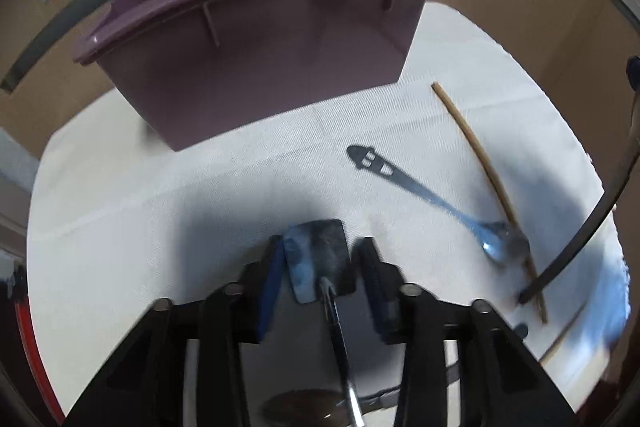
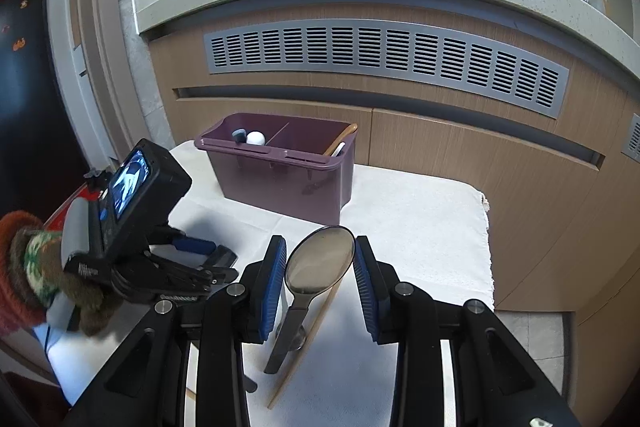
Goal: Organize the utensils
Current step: 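Lift both held spoons over the caddy and open both tools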
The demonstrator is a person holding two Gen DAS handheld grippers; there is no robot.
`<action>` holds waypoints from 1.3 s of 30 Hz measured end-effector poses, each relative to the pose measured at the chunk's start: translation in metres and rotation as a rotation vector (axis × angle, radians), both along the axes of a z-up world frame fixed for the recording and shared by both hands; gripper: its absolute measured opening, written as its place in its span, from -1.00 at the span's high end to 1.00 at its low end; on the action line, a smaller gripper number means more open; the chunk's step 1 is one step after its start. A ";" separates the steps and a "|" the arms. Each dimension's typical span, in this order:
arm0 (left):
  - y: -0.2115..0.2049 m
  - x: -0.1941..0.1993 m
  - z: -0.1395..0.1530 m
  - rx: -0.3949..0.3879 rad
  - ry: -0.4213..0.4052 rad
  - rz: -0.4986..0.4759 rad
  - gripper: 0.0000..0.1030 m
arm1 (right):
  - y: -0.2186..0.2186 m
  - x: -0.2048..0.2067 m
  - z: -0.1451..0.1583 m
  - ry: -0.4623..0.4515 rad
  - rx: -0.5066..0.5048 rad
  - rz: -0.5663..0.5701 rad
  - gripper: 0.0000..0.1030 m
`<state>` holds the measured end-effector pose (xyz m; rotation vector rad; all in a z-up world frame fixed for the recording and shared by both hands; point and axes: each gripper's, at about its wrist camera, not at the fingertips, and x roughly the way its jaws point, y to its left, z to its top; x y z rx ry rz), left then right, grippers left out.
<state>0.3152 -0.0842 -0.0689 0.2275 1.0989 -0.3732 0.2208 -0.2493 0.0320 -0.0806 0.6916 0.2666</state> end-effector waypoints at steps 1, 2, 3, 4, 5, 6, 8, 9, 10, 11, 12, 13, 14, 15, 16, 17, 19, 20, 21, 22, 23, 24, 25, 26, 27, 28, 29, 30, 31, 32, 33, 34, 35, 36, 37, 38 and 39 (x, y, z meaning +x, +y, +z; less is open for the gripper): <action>-0.001 -0.006 0.001 0.001 -0.033 0.025 0.35 | 0.000 0.001 0.000 0.000 0.004 -0.003 0.38; 0.001 -0.011 0.000 -0.014 -0.053 0.041 0.35 | 0.000 0.001 0.000 0.000 0.013 -0.004 0.38; 0.005 -0.016 -0.001 -0.041 -0.069 0.056 0.35 | -0.001 0.000 0.001 -0.001 0.020 -0.003 0.38; 0.012 -0.023 0.001 -0.086 -0.090 0.082 0.35 | -0.001 -0.001 0.002 -0.006 0.027 0.001 0.38; 0.018 -0.031 0.005 -0.130 -0.115 0.103 0.35 | -0.001 -0.002 0.004 -0.011 0.028 0.007 0.38; 0.024 -0.037 0.008 -0.156 -0.135 0.116 0.35 | 0.000 -0.003 0.005 -0.016 0.024 0.012 0.38; 0.037 -0.049 0.021 -0.219 -0.191 0.153 0.35 | 0.002 -0.004 0.009 -0.029 0.008 0.016 0.38; 0.045 -0.055 0.028 -0.253 -0.217 0.168 0.35 | 0.004 -0.004 0.010 -0.034 0.004 0.018 0.38; 0.052 -0.061 0.037 -0.270 -0.241 0.174 0.35 | 0.005 -0.004 0.012 -0.040 0.003 0.021 0.38; 0.054 -0.063 0.042 -0.281 -0.265 0.178 0.35 | 0.007 -0.004 0.014 -0.048 0.004 0.021 0.38; 0.058 -0.066 0.049 -0.292 -0.294 0.181 0.36 | 0.008 -0.005 0.015 -0.055 0.005 0.021 0.38; 0.058 -0.071 0.053 -0.299 -0.310 0.180 0.36 | 0.010 -0.005 0.017 -0.060 0.007 0.022 0.38; 0.059 -0.070 0.056 -0.301 -0.321 0.178 0.36 | 0.012 -0.004 0.018 -0.063 0.009 0.023 0.38; 0.060 -0.071 0.058 -0.303 -0.332 0.180 0.36 | 0.013 -0.004 0.018 -0.064 0.009 0.026 0.38; 0.058 -0.070 0.063 -0.307 -0.343 0.181 0.36 | 0.015 -0.004 0.018 -0.065 0.005 0.028 0.38; 0.058 -0.068 0.064 -0.313 -0.347 0.179 0.36 | 0.016 -0.003 0.018 -0.066 -0.002 0.029 0.38; 0.065 -0.069 0.070 -0.324 -0.363 0.184 0.36 | 0.017 -0.003 0.018 -0.066 -0.011 0.029 0.38; 0.068 -0.071 0.073 -0.326 -0.370 0.186 0.36 | 0.017 -0.002 0.018 -0.065 -0.013 0.026 0.38; 0.070 -0.074 0.077 -0.331 -0.376 0.190 0.36 | 0.017 -0.002 0.018 -0.065 -0.013 0.024 0.38; 0.069 -0.072 0.078 -0.340 -0.384 0.192 0.36 | 0.017 -0.001 0.018 -0.063 -0.012 0.022 0.38; 0.070 -0.071 0.079 -0.343 -0.389 0.193 0.36 | 0.016 -0.001 0.018 -0.063 -0.010 0.019 0.38; 0.071 -0.070 0.082 -0.348 -0.398 0.195 0.36 | 0.015 0.000 0.018 -0.063 -0.009 0.018 0.38; 0.074 -0.070 0.088 -0.353 -0.408 0.198 0.36 | 0.015 0.001 0.018 -0.063 -0.008 0.016 0.38; 0.075 -0.069 0.091 -0.356 -0.416 0.202 0.36 | 0.014 0.002 0.019 -0.065 -0.007 0.015 0.38; 0.076 -0.069 0.095 -0.360 -0.422 0.205 0.36 | 0.014 0.002 0.019 -0.067 -0.005 0.014 0.38; 0.078 -0.069 0.102 -0.370 -0.436 0.210 0.36 | 0.013 0.003 0.021 -0.070 -0.001 0.013 0.38; 0.080 -0.069 0.108 -0.377 -0.450 0.214 0.36 | 0.013 0.004 0.023 -0.075 0.006 0.014 0.38; 0.083 -0.069 0.119 -0.394 -0.473 0.216 0.36 | 0.012 0.005 0.029 -0.090 0.020 0.014 0.38; 0.085 -0.067 0.133 -0.417 -0.495 0.216 0.36 | 0.011 0.006 0.036 -0.108 0.030 0.017 0.38; 0.088 -0.065 0.147 -0.441 -0.518 0.214 0.36 | 0.012 0.008 0.051 -0.149 0.038 0.020 0.39; 0.092 -0.062 0.171 -0.471 -0.565 0.211 0.36 | 0.012 0.011 0.065 -0.185 0.036 0.019 0.39; 0.094 -0.059 0.192 -0.486 -0.618 0.208 0.36 | 0.013 0.014 0.089 -0.250 0.033 0.012 0.39; 0.095 -0.056 0.210 -0.497 -0.666 0.204 0.36 | 0.014 0.016 0.106 -0.294 0.035 0.008 0.39; 0.096 -0.053 0.227 -0.512 -0.714 0.203 0.36 | 0.014 0.020 0.128 -0.350 0.043 0.004 0.39; 0.097 -0.048 0.248 -0.534 -0.793 0.213 0.35 | 0.015 0.024 0.148 -0.402 0.045 -0.004 0.39; 0.097 -0.045 0.257 -0.543 -0.843 0.220 0.35 | 0.017 0.028 0.159 -0.436 0.040 -0.015 0.38; 0.097 -0.039 0.264 -0.552 -0.908 0.234 0.35 | 0.020 0.036 0.169 -0.468 0.032 -0.028 0.38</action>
